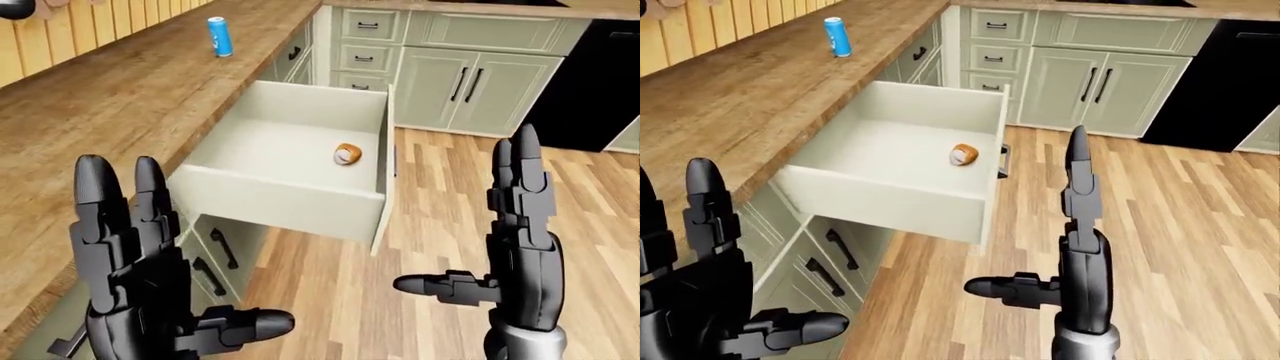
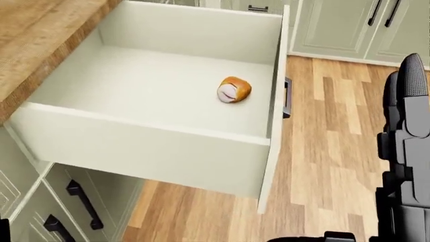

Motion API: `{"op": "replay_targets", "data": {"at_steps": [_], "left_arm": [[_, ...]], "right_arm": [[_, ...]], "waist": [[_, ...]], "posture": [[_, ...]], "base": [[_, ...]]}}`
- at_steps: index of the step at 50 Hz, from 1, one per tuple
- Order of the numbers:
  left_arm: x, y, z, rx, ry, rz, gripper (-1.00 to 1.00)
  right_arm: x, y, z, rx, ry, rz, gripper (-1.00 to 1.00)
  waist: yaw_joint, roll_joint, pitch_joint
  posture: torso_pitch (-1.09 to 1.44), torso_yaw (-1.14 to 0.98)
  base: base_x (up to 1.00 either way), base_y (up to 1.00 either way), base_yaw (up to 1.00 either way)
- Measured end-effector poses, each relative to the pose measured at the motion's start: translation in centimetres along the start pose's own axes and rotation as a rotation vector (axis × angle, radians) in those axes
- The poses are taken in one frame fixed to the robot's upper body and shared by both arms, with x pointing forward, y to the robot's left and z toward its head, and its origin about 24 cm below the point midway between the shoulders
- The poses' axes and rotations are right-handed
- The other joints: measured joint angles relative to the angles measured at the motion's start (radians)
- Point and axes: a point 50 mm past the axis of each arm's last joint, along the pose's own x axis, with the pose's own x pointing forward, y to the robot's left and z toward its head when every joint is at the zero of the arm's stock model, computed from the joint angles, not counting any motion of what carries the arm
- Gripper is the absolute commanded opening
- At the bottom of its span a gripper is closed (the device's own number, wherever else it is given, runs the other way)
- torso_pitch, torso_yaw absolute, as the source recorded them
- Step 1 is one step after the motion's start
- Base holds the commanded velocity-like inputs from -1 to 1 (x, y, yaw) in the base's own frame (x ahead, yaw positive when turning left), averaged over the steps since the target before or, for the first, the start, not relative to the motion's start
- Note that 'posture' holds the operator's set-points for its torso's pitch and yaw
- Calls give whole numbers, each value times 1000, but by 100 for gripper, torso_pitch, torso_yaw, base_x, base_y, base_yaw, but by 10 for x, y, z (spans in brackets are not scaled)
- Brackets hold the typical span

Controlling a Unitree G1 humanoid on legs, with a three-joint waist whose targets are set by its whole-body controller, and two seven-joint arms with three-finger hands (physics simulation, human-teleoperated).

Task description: Close the right drawer.

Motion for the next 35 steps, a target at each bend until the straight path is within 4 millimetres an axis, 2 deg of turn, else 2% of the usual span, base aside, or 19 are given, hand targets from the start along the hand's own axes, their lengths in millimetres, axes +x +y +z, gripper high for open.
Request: {"op": "replay_targets", "data": {"at_steps": [2,3,4,5,8,10,13,15,16,20,27,29,31,35], "left_arm": [[0,0,0,0,-2,1,100],[0,-1,0,-4,-4,1,100],[0,-2,-1,-11,3,-1,100],[-1,-3,-3,-13,16,-5,100],[-1,-3,-4,-8,29,-12,100],[1,-3,-1,-7,11,-10,100],[2,-4,3,-10,-10,-11,100],[2,-4,3,-10,-12,-13,100],[2,-3,2,-5,-12,-12,100],[-2,1,-6,4,34,3,100],[1,-1,0,-1,1,-1,100],[1,-1,1,0,-4,-1,100],[0,-3,-1,-11,5,-3,100],[-2,-4,-3,-7,30,-12,100]], "right_arm": [[0,0,1,1,-1,1,100],[1,-1,1,-3,-2,0,100],[1,-2,0,-10,4,-2,100],[0,-2,-3,-13,17,-3,100],[-2,-2,-7,-14,46,-3,100],[-1,-3,-6,-12,32,-6,100],[-1,-3,-4,-12,16,-9,100],[-1,-3,-3,-12,14,-10,100],[-1,-2,-3,-6,10,-10,100],[-3,3,-7,4,37,17,100],[-1,0,-3,-1,7,1,100],[-1,0,-2,0,5,2,100],[-1,-1,-4,-11,15,0,100],[-2,-2,-6,-14,45,-4,100]], "waist": [[-1,-29,-2],[-6,-32,-5],[-14,-16,0],[-16,-12,3],[-15,-15,-9],[-11,2,-6],[-13,43,4],[-13,83,-1],[-7,93,-8],[6,66,0],[1,-3,1],[-1,-32,-3],[-16,-16,-1],[-15,-16,-9]], "posture": [[0,0],[0,0],[0,0],[0,0],[0,0],[0,0],[0,0],[0,0],[0,0],[0,0],[0,0],[0,0],[0,0],[0,0]], "base": [[0,22,0],[0,22,0],[0,22,0],[0,22,0],[0,22,0],[0,22,0],[0,22,0],[0,22,0],[0,21,0],[0,21,0],[0,21,0],[0,22,0],[0,21,0],[0,22,0]]}}
